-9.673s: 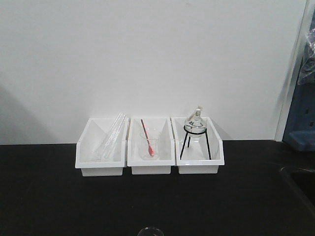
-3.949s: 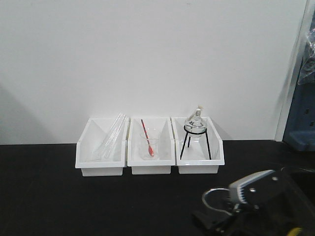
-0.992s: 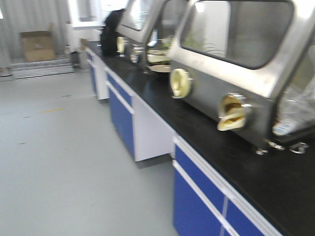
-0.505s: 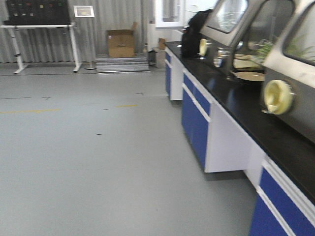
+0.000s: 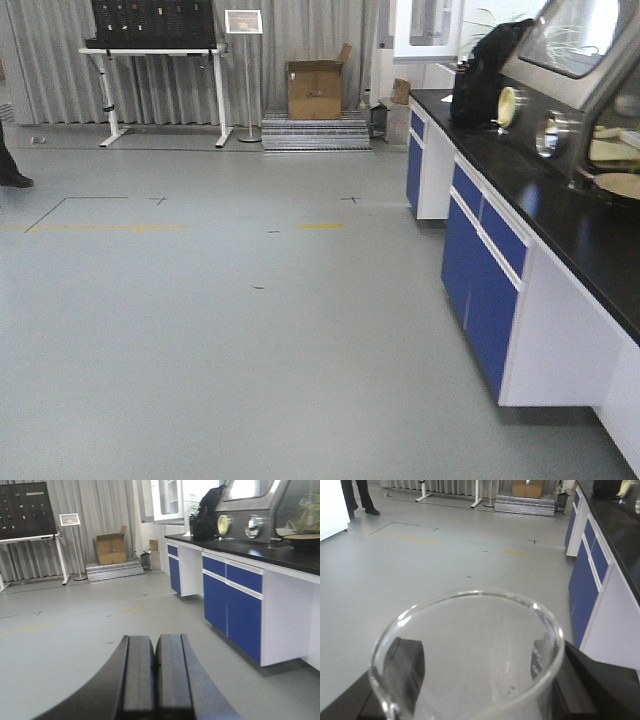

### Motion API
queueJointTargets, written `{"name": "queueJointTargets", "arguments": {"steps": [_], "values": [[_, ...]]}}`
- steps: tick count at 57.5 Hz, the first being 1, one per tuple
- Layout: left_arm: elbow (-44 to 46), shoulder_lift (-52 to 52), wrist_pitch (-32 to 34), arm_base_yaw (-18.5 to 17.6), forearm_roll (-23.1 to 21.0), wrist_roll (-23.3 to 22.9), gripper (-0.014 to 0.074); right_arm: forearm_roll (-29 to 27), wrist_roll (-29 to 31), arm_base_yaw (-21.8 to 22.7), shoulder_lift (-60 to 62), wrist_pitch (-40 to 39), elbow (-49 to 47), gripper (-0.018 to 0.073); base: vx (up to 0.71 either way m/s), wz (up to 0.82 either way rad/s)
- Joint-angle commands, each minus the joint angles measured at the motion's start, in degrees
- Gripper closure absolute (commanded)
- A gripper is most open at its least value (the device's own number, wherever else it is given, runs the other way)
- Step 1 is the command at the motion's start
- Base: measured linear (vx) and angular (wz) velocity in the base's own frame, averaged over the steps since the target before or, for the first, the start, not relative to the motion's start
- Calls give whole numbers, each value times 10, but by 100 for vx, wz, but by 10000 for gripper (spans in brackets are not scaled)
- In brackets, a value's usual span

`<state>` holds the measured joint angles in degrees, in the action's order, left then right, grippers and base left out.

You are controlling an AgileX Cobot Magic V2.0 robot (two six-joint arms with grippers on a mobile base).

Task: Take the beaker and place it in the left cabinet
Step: 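Drive the base across the lab holding the beaker in the right gripper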

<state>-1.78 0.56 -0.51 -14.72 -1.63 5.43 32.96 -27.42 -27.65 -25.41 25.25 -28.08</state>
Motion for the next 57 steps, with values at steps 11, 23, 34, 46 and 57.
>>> {"name": "queueJointTargets", "arguments": {"steps": [11, 23, 34, 46, 57], "values": [[-9, 11, 48, -2, -5, -2, 595, 19, 3, 2, -4, -40, -16, 564, 56, 20], [-9, 11, 48, -2, -5, -2, 595, 19, 3, 2, -4, -40, -16, 564, 61, 23], [-9, 11, 48, -2, -5, -2, 595, 19, 3, 2, -4, -38, -16, 564, 64, 17], [-9, 11, 48, -2, -5, -2, 595, 19, 3, 2, -4, -38, -16, 564, 67, 6], [-9, 11, 48, -2, -5, -2, 595, 18, 3, 2, -5, -38, -16, 564, 70, -4]]}}
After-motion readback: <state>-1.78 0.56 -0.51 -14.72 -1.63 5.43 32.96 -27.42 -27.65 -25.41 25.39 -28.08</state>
